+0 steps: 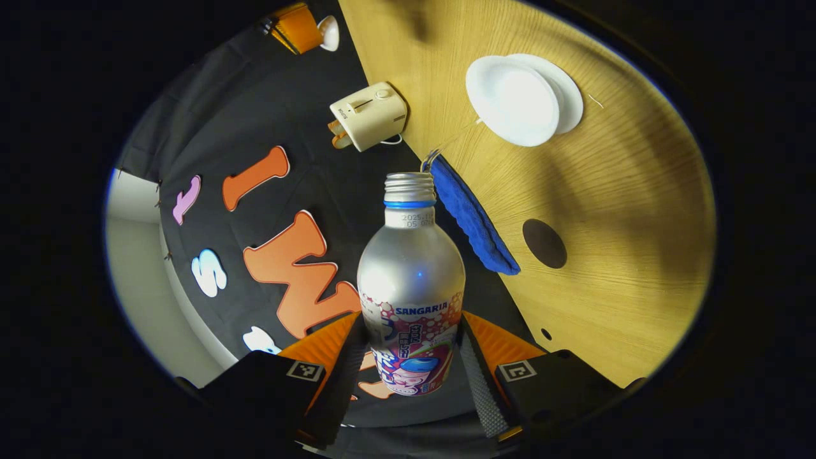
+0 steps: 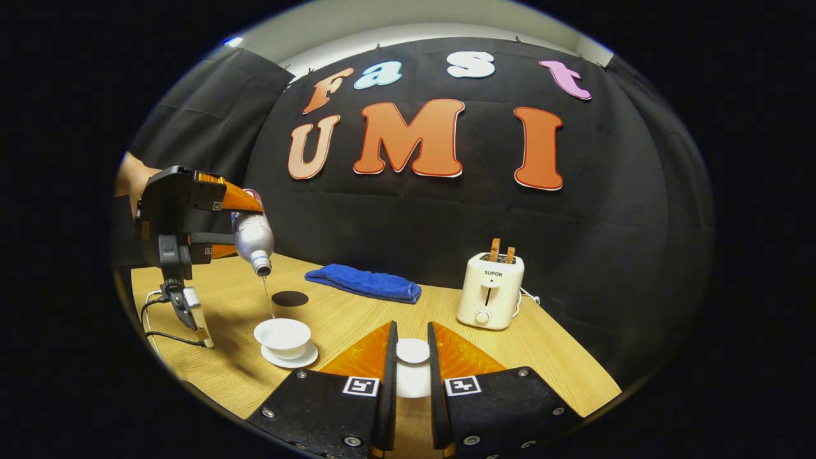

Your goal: Open the teacup lid with one hand, grasp the water bottle and pour water into the teacup with the other hand; after pouring, place the water bottle on the coaster and then close the teacup lid.

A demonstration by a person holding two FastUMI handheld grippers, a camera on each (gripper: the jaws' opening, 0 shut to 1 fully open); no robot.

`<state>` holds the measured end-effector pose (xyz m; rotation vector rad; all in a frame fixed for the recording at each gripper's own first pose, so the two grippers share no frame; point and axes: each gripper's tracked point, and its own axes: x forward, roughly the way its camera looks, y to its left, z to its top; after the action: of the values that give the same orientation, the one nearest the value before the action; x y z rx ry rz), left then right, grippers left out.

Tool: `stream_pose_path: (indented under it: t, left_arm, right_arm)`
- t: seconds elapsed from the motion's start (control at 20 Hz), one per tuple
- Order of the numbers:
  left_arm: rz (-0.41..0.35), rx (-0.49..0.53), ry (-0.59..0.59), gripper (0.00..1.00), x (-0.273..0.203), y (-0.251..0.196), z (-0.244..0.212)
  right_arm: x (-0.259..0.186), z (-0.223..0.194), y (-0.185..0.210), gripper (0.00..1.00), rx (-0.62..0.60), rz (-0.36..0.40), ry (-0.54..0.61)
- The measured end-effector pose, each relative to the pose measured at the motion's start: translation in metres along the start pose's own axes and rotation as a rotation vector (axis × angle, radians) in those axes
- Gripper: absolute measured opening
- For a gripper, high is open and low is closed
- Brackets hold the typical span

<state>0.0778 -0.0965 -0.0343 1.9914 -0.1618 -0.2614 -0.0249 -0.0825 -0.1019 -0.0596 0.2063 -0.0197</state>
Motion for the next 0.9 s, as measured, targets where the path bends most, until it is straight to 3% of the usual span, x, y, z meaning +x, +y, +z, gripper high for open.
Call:
stream_pose_path:
  t: [0.1,0.9]
  left_arm:
    - [0.000,0.023,-0.005,0.81,0.001,-0.002,0.001]
    - [-0.005,0.140,-0.038,0.84,0.004,0.000,0.019]
  right_arm:
    - [-0.001,-0.002,0.001,0.23,-0.002,0.002,0.001]
    - [-0.005,-0.006,0.001,0.23,-0.021,0.003,0.009]
